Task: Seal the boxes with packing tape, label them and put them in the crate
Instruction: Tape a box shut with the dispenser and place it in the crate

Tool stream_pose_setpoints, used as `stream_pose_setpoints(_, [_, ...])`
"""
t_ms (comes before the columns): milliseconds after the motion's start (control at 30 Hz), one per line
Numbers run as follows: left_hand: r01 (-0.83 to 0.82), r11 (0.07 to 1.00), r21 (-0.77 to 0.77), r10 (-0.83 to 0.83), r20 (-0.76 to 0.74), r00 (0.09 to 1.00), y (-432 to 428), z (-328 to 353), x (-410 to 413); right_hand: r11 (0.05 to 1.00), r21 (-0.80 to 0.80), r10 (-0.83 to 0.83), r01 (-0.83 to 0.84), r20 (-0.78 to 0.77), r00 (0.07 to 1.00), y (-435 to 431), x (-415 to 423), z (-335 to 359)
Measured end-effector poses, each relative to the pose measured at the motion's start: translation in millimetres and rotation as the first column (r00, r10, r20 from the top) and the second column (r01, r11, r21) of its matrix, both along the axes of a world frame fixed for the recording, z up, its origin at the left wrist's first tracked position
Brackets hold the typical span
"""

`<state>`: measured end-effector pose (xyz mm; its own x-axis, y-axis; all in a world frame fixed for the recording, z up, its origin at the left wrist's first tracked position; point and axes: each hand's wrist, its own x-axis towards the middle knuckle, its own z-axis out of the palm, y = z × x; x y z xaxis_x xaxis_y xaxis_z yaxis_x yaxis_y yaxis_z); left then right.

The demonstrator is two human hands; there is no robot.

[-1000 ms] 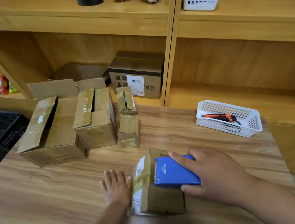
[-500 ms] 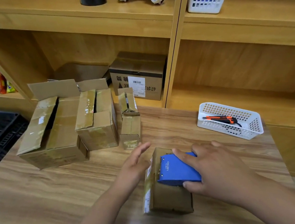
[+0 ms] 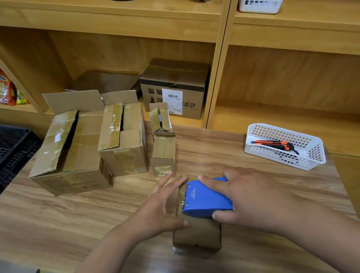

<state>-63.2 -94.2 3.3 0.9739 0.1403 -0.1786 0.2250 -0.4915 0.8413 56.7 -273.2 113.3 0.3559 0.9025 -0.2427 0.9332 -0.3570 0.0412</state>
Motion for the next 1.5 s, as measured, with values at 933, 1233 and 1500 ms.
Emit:
stream_pose_setpoints(933, [0.03, 0.985, -0.169, -0.034, -0.025, 0.999, -33.1, 3.4, 15.5, 0.996, -0.08, -0.034, 0.027, -0.084, 0.996, -129.8, 41.1, -3.9])
stream_pose_setpoints(1233, [0.077, 0.992, -0.095, -0.076, 0.01, 0.997, -35.8, 0.5, 19.6, 0.985, -0.044, -0.169, 0.164, -0.147, 0.975, -145.9, 47.0, -6.2])
stream_pose_setpoints(1500, [0.084, 0.992, -0.091, -0.084, -0.005, 0.996, -38.7, 11.0, 21.3, 0.987, -0.069, -0.15, 0.145, -0.066, 0.987, -150.8, 43.1, -42.6])
